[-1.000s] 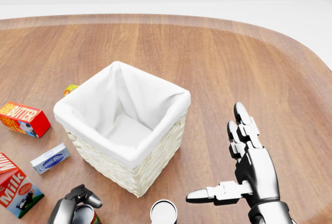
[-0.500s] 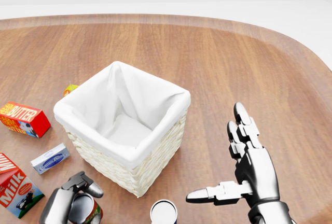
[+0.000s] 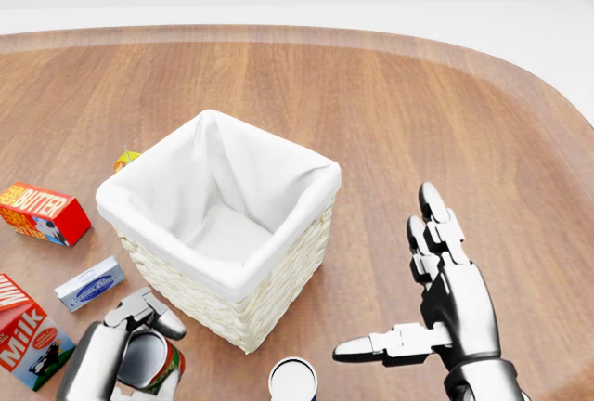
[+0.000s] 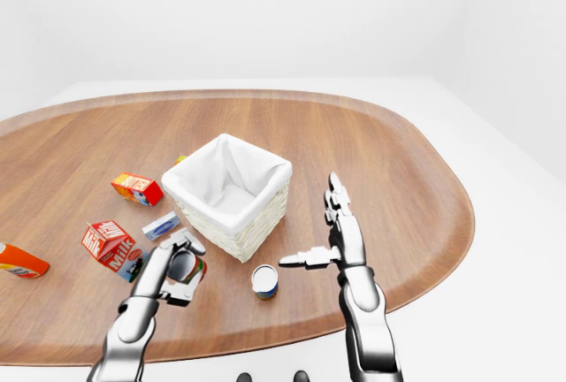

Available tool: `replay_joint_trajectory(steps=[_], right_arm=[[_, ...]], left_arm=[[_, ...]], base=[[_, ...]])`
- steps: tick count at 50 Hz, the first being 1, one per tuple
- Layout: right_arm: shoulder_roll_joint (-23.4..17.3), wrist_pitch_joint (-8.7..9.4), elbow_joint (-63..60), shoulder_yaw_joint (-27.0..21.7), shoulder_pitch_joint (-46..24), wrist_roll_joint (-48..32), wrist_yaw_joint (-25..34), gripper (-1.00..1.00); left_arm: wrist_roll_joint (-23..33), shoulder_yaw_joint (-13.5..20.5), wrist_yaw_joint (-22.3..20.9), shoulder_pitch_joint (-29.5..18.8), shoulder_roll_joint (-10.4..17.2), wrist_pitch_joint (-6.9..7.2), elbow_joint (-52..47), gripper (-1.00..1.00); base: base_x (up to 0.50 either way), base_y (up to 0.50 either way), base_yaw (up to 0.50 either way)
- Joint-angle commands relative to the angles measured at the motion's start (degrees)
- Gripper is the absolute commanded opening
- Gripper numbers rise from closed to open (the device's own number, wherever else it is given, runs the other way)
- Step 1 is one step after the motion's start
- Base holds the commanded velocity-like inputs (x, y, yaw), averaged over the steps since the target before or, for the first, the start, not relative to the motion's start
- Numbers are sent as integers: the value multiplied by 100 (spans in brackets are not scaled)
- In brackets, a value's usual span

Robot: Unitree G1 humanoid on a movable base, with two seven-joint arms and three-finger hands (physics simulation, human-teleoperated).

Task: Pick up the tomato sauce, and put it in the basket.

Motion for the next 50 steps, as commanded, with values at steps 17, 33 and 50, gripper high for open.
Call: replay_joint_trajectory(steps=[17,33,50], right_arm=[[2,0,29,11,9,-15,-8,100],[0,0,-11,4,13,-16,-7,100],[2,0,52,11,2,-25,-14,100]], left_arm=[[-94,-46,-61,229,-59,0,-934,-100],[52,-45,-391,408,-98,0,-1789,-100],[201,-48,-629,490,-132,0,-2355,-100]], base=[[0,0,0],[0,0,0],[0,0,0]])
